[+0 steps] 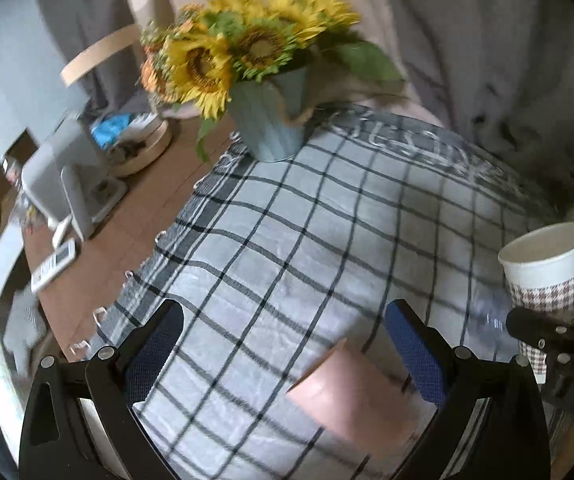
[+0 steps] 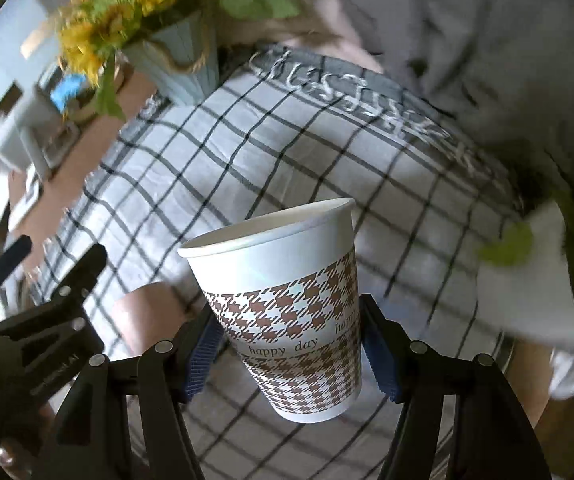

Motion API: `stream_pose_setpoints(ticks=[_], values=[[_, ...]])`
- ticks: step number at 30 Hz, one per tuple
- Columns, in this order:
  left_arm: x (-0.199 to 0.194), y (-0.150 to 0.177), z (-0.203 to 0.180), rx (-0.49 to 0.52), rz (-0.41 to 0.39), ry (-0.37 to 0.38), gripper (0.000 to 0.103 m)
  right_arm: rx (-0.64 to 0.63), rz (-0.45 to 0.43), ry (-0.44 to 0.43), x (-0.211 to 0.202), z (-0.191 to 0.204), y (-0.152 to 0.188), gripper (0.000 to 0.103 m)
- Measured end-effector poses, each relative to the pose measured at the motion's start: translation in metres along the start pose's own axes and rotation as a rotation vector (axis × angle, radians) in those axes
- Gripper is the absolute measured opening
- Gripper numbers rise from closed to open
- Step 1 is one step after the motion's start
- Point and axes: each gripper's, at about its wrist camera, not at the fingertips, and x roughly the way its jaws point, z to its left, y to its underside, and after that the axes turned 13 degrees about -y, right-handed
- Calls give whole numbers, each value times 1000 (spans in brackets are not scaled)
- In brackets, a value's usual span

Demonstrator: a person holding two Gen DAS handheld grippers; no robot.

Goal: Flip cup upside down
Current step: 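Close the right gripper around the paper cup's body and lift it, then carry the paper cup with the right gripper toward the pink cup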

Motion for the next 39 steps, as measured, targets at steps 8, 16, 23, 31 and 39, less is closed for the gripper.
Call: stream_pose_setpoints(ticks=[8,16,23,31,39], values=[[-22,37,27,122,-86,80,103,247,-87,-14,-10,12,80,66],[-11,79,38,232,-62,141,103,506,-52,-53,30,19,152,66],[5,102,44,287,-35,177,103,639,-27,-55,59,26,193,66],[16,111,39,333,-5,189,103,678,1,-19,77,26,204,67],[19,110,37,311,12,195,103,693,-1,-29,82,18,205,75]])
